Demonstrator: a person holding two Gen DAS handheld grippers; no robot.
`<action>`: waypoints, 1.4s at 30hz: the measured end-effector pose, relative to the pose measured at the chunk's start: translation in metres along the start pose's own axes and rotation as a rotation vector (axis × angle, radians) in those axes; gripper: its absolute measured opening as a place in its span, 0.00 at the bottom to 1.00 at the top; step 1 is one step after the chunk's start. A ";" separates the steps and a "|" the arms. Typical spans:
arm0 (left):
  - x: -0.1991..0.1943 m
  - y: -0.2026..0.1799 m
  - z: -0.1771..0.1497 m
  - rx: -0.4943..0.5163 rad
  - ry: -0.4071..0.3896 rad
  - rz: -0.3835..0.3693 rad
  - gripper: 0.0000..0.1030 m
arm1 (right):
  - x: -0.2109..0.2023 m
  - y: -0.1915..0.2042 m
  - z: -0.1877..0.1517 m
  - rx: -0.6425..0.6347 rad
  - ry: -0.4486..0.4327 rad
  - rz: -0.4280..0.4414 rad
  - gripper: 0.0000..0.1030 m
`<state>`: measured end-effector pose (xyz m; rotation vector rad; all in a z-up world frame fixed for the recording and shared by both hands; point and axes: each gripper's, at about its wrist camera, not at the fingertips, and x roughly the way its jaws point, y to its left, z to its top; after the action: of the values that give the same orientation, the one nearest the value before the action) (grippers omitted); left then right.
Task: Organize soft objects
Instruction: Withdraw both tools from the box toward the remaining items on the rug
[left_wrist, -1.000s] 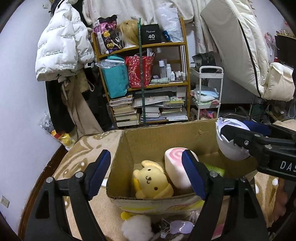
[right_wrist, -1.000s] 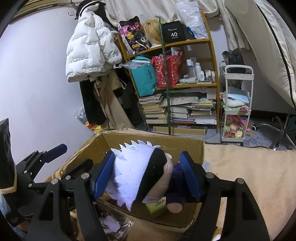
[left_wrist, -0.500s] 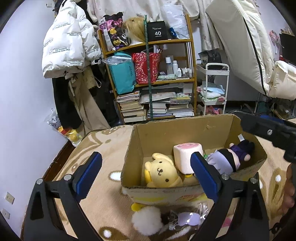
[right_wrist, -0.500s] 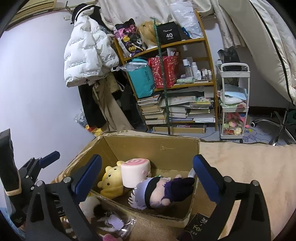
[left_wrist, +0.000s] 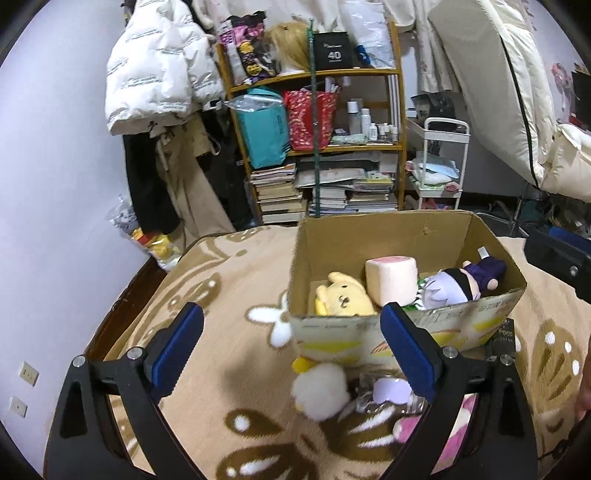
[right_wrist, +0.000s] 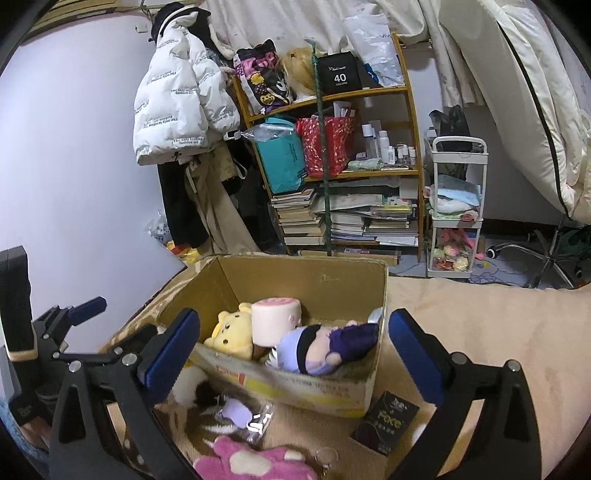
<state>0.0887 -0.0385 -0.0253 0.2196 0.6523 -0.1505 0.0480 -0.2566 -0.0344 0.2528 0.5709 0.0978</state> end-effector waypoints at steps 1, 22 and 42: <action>-0.002 0.003 -0.001 -0.006 0.008 -0.004 0.93 | -0.003 0.001 -0.002 -0.001 0.003 -0.004 1.00; 0.005 0.046 -0.016 -0.125 0.160 0.001 0.93 | -0.018 -0.025 -0.026 0.062 0.127 -0.101 1.00; 0.055 0.016 -0.033 -0.045 0.328 -0.063 0.93 | 0.023 -0.009 -0.061 0.045 0.349 -0.057 1.00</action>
<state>0.1163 -0.0184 -0.0822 0.1814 0.9881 -0.1621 0.0344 -0.2483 -0.0986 0.2646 0.9275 0.0748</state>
